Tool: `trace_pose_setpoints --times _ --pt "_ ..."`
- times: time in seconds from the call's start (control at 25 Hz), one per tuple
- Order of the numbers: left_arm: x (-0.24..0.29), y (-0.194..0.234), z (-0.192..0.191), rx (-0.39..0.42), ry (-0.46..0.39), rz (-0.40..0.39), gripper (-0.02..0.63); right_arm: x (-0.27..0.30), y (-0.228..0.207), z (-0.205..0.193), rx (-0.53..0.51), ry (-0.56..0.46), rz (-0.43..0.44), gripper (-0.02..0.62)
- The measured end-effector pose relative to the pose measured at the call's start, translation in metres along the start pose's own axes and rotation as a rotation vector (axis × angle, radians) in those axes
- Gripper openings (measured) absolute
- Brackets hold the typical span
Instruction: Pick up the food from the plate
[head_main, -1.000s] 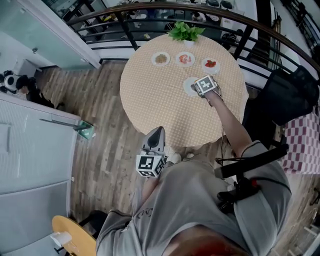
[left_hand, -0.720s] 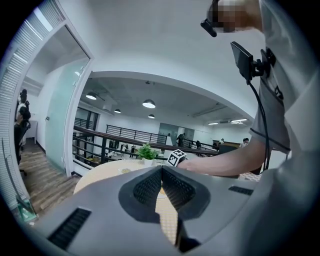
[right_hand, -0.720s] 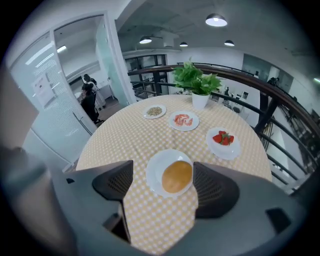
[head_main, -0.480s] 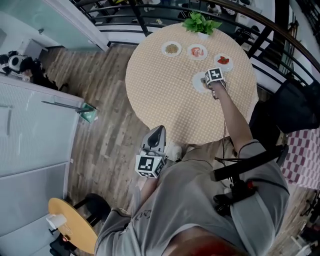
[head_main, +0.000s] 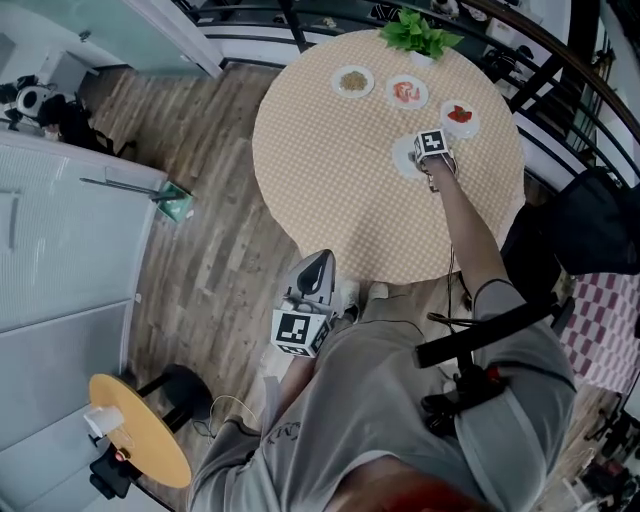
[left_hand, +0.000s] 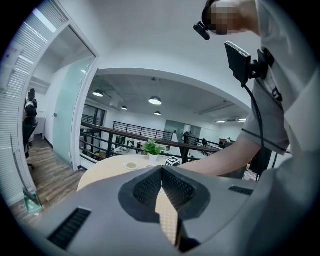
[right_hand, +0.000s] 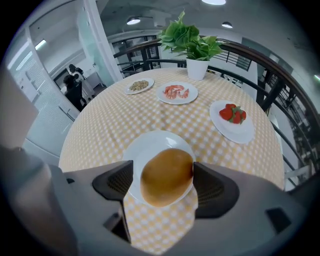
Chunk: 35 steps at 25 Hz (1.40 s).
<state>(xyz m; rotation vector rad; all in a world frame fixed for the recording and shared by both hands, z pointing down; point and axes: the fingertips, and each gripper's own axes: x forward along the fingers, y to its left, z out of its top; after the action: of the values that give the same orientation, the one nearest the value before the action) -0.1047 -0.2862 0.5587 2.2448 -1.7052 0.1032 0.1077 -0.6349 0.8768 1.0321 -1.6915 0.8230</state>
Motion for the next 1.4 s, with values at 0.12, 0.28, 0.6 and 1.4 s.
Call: trace_pose_setpoints --times 0.12,0.28,0.6,1.4 --pt "-0.004 0.003 -0.005 -0.003 0.016 0.013 0.011 0.010 -0.001 0.001 -0.033 0.014 -0.022 0.376" --pt "-0.012 0.014 -0.014 -0.042 0.041 0.048 0.011 0.028 -0.011 -0.013 -0.058 0.072 -0.050 0.377" --pt "-0.022 0.025 -0.023 -0.079 0.036 0.088 0.011 0.047 -0.010 -0.007 -0.126 0.037 -0.082 0.377" --pt "-0.031 0.023 -0.028 -0.005 0.068 0.113 0.011 0.037 -0.013 -0.014 -0.150 0.067 -0.090 0.375"
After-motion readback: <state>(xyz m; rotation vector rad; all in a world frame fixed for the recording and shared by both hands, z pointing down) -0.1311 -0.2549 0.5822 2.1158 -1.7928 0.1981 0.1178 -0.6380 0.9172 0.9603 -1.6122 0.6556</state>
